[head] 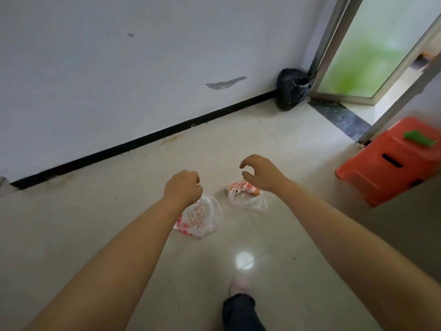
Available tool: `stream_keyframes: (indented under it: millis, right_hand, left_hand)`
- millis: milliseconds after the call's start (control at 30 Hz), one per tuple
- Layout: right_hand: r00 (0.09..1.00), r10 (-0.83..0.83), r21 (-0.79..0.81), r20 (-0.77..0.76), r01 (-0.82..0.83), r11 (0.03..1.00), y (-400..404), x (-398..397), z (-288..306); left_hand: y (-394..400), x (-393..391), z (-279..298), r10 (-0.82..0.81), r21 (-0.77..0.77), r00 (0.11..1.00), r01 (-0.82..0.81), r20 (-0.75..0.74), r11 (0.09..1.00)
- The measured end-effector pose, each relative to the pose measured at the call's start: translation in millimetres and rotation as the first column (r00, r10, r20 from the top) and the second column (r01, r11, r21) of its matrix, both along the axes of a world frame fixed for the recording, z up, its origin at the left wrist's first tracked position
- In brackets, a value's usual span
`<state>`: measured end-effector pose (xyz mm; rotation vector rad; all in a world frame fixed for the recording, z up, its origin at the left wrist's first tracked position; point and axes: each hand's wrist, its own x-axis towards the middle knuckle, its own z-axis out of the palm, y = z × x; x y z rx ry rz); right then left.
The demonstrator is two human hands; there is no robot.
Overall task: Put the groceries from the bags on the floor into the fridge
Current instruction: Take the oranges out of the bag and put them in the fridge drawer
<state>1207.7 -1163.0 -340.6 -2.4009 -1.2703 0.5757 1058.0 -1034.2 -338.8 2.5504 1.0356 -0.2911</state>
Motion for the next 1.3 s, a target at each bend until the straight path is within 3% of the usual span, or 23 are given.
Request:
stream_keyframes:
  millis: [533,833,1133,1300]
  right_hand:
    - [0.916,-0.353,-0.332,-0.190,0.279,0.901,75.0,120.5,-143.8]
    - [0.855,-0.472,-0.455,-0.214,0.340,0.823,113.3,174.1,-236.1]
    - [0.813,-0.555,-0.565,-0.176,0.378,0.733,108.0,230.7,-407.9]
    - [0.908,-0.395,-0.546,-0.139,0.262,0.796,105.3,252.6,-533.4]
  left_hand:
    - [100.6,138.4,-138.2,-0.191,-0.167,0.963,0.161,-0.187,0.973]
    - [162.6,234.3,-226.8,-0.414,-0.215,0.871,0.365,-0.266,0.906]
    - [156.2,287.8,-396.1,-0.593,-0.278,0.749,0.527,-0.295,0.803]
    - [142.7,305.5,-514.4,-0.653,-0.249,0.729,0.606,-0.207,0.755]
